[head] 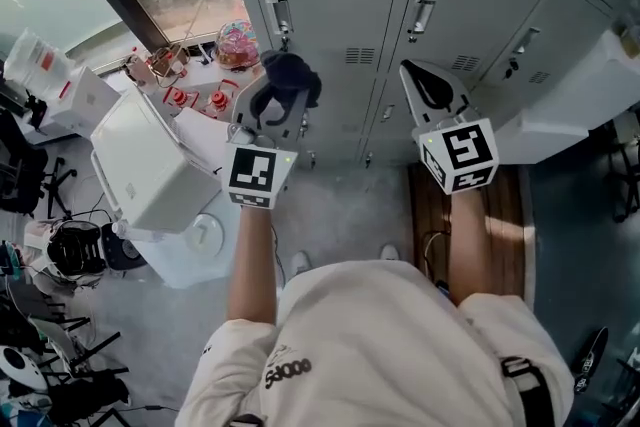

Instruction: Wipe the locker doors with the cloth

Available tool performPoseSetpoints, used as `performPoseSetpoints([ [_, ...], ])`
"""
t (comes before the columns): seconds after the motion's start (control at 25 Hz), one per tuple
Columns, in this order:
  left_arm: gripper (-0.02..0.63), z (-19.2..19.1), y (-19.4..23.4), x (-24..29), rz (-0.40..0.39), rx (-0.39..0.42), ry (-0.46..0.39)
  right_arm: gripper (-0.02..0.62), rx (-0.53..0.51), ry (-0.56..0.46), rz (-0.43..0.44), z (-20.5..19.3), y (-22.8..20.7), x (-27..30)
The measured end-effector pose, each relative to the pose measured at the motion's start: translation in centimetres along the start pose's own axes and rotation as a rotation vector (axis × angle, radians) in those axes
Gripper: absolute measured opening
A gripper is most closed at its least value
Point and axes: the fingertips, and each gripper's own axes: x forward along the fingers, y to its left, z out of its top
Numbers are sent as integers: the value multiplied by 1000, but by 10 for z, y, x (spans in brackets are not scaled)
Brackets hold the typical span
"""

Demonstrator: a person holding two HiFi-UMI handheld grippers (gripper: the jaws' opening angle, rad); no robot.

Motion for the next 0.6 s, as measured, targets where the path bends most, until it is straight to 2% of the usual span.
performPoseSetpoints([
  [0.6, 115, -3, -4, 15, -48, 15, 5, 8, -16, 22, 5, -8, 0, 9],
])
